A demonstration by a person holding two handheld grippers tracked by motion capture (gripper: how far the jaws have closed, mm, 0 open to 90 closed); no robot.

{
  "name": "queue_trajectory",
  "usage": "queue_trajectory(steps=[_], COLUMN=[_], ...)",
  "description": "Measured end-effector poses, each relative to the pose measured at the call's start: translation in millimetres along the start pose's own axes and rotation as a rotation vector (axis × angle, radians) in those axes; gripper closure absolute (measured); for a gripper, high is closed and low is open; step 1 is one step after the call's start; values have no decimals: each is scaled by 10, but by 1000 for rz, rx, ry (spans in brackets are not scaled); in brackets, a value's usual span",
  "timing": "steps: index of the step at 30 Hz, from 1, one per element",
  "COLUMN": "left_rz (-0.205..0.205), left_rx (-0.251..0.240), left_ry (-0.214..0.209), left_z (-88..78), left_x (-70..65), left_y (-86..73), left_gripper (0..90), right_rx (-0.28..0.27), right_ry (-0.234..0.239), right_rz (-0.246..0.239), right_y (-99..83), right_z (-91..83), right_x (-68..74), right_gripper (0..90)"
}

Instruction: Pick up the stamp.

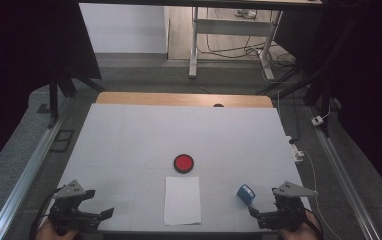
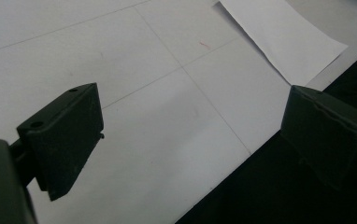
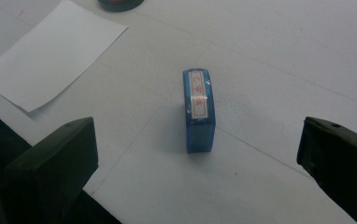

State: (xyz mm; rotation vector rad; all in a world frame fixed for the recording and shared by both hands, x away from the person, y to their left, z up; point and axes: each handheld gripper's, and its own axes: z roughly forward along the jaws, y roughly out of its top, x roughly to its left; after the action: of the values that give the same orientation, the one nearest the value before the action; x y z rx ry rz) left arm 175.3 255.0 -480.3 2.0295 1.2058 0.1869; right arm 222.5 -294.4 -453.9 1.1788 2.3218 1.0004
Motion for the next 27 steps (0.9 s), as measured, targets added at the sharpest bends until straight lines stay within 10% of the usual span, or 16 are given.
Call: queue_trajectory(steps=[27], left_rz=[-7], left_rx=[-5], left_ry=[-5], left_z=[-6], left_x=[7], left_y=[-2], left_gripper=[63], right_rx=[-6], right_ry=[19], right_rz=[-5], right_y=[119], right_z=[129], right_x=[8], right_gripper=[0])
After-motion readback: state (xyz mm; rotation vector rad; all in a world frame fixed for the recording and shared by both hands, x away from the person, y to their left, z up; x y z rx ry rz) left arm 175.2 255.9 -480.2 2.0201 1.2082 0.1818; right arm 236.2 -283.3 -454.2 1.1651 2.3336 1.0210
